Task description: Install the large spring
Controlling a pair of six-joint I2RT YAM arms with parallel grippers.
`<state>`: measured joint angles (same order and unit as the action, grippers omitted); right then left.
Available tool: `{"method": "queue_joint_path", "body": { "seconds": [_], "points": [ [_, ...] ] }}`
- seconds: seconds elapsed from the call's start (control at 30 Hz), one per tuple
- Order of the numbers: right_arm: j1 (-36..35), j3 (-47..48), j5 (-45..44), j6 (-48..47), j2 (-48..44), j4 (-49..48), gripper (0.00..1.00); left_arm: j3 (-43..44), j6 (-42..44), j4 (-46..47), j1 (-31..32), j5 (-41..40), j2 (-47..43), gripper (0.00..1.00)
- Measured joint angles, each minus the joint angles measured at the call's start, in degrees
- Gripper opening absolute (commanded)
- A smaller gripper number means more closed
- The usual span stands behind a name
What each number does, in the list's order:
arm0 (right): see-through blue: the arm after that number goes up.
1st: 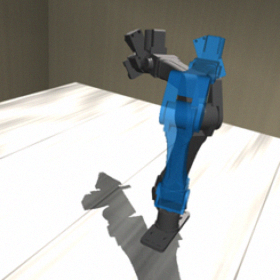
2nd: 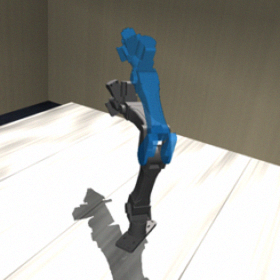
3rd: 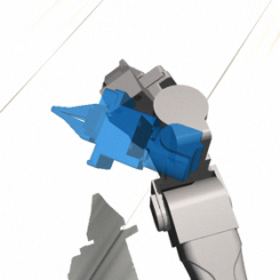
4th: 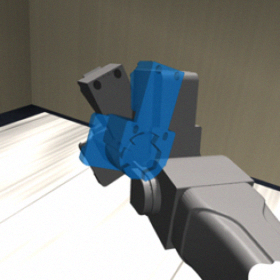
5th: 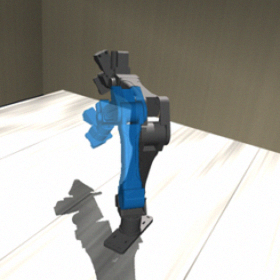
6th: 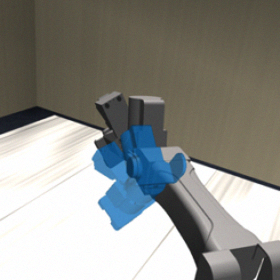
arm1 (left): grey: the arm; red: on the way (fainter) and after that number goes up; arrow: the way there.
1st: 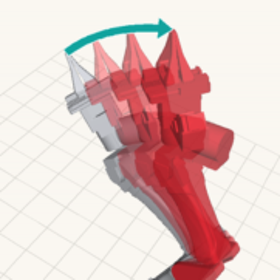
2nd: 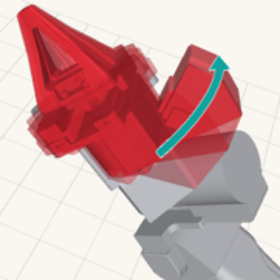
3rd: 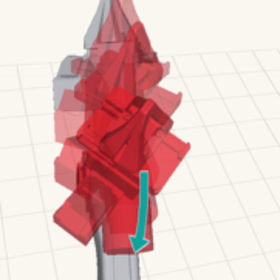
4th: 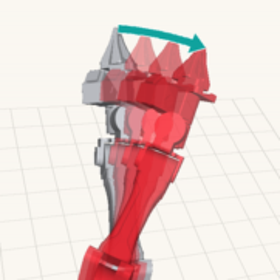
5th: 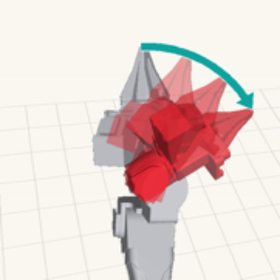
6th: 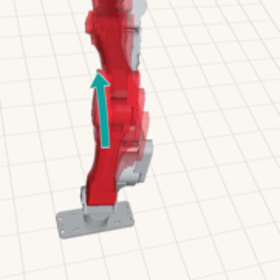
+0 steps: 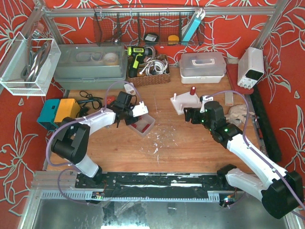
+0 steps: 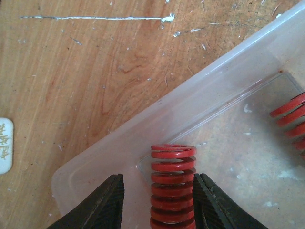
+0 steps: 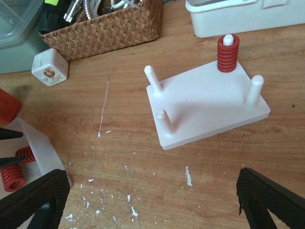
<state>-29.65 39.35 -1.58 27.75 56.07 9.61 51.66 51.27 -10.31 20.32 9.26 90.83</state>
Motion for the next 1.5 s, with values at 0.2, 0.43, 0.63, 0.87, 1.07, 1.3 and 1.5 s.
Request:
{"method": "queue_joint_path", "body": {
  "seconds": [0.2,0.43,0.63,0.87,1.07,1.3,1.5],
  "points": [
    [0.0,0.0,-0.4,-0.3,0.0,0.0,0.96,0.0,0.9,0.8,0.5,-0.3,1.2,0.45],
    [0.0,0.0,-0.6,-0.4,-0.2,0.0,0.96,0.2,1.5,1.8,1.6,-1.9,3.8,0.44],
    [0.0,0.0,-1.0,-0.4,-0.2,0.0,0.96,1.3,1.8,1.9,2.7,-4.5,5.7,0.41],
    [0.0,0.0,-1.2,-0.5,-0.2,0.1,0.96,1.6,2.5,1.5,3.5,-7.0,6.0,0.44],
    [0.0,0.0,-1.3,-0.7,-0.3,0.3,0.96,2.5,3.2,0.9,4.5,-9.5,6.8,0.39],
    [0.0,0.0,-1.5,-1.2,-1.1,0.5,0.96,3.8,3.4,-0.3,4.5,-9.3,7.8,0.24],
    [0.0,0.0,-1.8,-1.4,-1.3,0.7,0.96,4.4,3.5,0.5,4.5,-9.0,8.3,0.19]
  ]
}}
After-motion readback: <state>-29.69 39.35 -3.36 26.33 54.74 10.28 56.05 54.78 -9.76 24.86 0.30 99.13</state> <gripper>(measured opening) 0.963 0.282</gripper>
